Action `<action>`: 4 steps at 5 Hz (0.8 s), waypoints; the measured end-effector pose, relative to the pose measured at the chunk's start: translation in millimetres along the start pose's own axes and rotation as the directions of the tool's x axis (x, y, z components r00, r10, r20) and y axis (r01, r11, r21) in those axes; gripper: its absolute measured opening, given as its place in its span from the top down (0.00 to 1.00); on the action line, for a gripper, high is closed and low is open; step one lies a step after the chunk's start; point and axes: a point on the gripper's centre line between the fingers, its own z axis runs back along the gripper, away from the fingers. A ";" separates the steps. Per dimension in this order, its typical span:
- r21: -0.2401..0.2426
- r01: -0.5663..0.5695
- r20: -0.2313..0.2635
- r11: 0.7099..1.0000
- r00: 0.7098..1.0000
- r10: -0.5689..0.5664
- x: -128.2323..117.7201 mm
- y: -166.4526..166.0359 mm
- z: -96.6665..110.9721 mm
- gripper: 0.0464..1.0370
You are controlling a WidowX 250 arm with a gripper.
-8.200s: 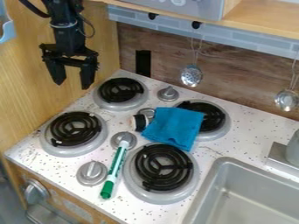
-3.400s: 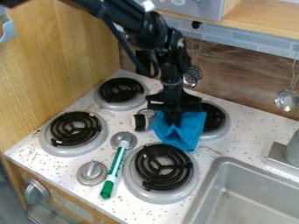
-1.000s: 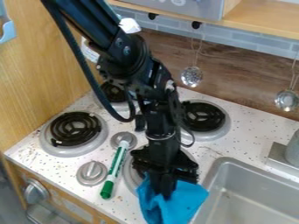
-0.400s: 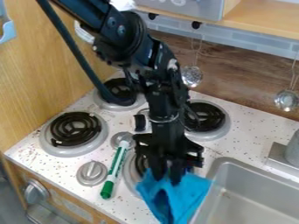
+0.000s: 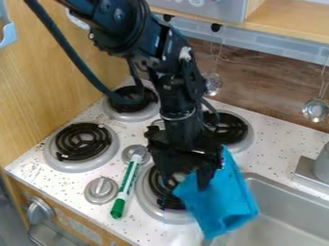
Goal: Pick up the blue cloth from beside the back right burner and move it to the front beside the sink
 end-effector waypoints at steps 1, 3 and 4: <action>0.002 -0.008 0.016 1.000 1.000 0.008 -2.0 12.9 9.0 0.03; -0.019 -0.018 0.047 1.000 0.999 0.019 -4.8 24.5 39.7 0.03; -0.015 -0.006 0.055 1.000 0.998 0.007 -4.2 26.6 35.0 0.03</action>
